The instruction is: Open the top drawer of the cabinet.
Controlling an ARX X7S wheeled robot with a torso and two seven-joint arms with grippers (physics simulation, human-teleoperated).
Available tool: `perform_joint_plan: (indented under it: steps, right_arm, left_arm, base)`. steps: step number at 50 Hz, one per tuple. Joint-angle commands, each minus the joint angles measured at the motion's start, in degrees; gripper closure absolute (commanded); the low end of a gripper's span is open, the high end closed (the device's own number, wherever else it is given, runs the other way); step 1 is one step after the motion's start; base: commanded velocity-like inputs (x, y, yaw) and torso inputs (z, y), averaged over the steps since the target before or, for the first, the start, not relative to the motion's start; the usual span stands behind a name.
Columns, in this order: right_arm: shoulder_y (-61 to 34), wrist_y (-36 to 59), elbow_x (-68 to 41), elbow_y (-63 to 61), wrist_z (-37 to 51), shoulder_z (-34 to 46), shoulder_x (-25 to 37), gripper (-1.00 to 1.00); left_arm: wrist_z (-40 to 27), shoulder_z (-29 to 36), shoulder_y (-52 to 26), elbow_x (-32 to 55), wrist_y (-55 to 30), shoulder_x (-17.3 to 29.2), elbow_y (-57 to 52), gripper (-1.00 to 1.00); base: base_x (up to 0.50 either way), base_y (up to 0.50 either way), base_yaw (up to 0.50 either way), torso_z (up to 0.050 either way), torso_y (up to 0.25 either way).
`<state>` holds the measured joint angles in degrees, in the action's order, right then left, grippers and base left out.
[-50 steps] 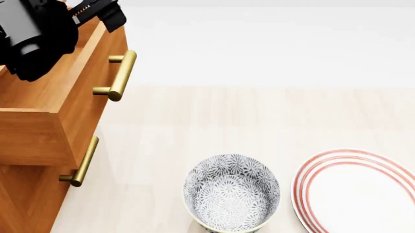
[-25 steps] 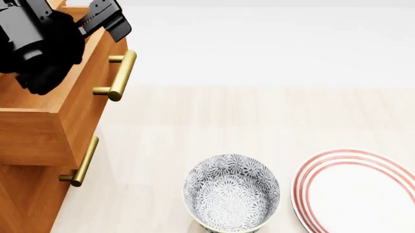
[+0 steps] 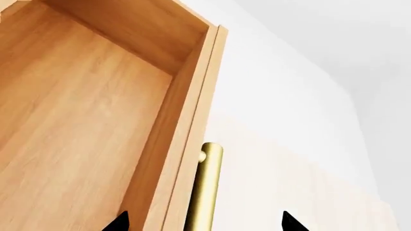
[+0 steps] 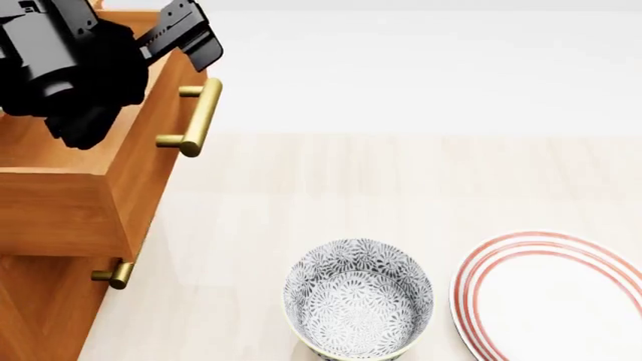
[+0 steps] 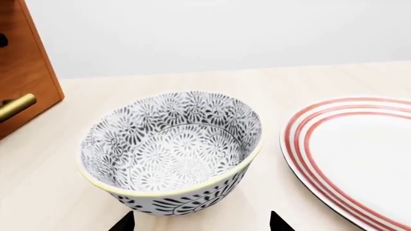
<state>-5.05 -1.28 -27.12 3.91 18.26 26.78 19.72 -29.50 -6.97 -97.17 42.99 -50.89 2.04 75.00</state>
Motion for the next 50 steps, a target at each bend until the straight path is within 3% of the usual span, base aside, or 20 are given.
perform_joint_plan:
  steps: [1, 16, 40, 50]
  right_arm:
    - [0.1, -0.27, 1.09, -0.2, -1.26, -0.92, -0.72, -1.0]
    - [-0.13, -0.06, 0.88, -0.58, -1.04, -0.95, -0.34, -1.0]
    - [-0.37, -0.84, 1.38, 0.13, -1.55, -0.41, 0.02, -1.0]
    - [-0.31, -0.87, 1.44, 0.04, -1.73, -0.1, 0.23, -1.0]
  left_arm:
    - [3.14, -0.52, 0.15, 4.72, -1.14, -2.0, -0.82, -1.0]
    - [1.12, 10.72, 0.38, 19.11, 0.6, -1.99, -0.62, -1.0]
    - [-1.64, 44.06, 0.95, 55.94, 7.34, -2.0, -3.51, -1.0]
    - [-1.82, 53.04, 0.48, 65.76, 9.75, -1.97, -5.68, -1.0]
  base:
    - [0.0, 0.0, 0.0, 0.0, 0.0]
    - [0.0, 0.0, 0.0, 0.0, 0.001]
    - [0.0, 0.0, 0.0, 0.0, 0.0]
    - [0.0, 0.0, 0.0, 0.0, 0.001]
